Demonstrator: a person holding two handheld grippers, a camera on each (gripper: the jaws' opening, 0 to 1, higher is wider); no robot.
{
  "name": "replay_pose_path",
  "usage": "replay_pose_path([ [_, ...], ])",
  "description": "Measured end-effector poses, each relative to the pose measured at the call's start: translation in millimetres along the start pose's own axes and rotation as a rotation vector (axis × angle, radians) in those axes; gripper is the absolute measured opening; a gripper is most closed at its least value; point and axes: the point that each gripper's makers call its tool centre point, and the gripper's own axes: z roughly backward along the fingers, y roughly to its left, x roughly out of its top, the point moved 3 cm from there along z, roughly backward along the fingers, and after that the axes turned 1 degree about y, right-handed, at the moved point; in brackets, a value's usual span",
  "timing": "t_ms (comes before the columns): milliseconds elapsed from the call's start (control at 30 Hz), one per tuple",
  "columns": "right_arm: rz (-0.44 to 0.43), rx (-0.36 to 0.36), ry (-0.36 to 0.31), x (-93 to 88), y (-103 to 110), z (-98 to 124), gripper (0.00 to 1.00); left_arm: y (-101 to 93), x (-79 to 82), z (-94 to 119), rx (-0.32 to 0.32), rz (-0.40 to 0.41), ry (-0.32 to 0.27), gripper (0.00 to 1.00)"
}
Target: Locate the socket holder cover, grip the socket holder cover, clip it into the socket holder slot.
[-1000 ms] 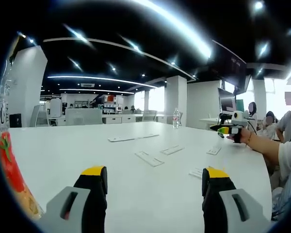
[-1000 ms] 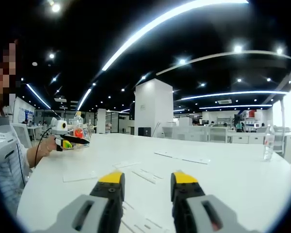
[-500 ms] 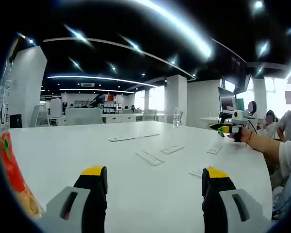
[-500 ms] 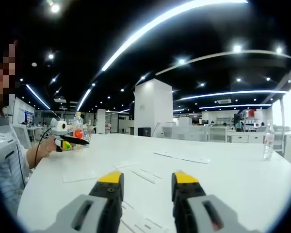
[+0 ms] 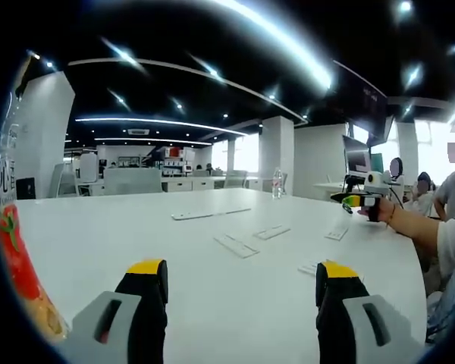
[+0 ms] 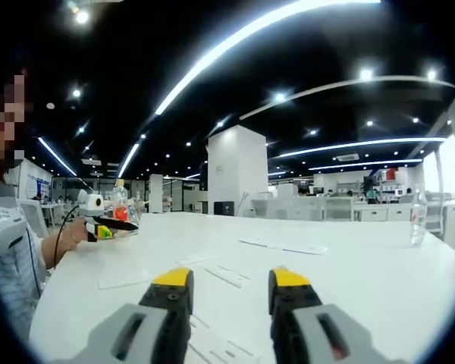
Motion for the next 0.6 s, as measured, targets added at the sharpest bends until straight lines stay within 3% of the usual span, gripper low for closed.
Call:
replay_pose_path([
  [433,0.003,0.049,-0.018,6.0,3,2,0.45,1.9,-2.3,-2,-0.006,0.021,0.003,0.80],
  [600,0.064,0.078,0.039,14.0,1,-2,0.53,0.3,-5.7,-4,-0.017,0.023,0.023,0.80],
])
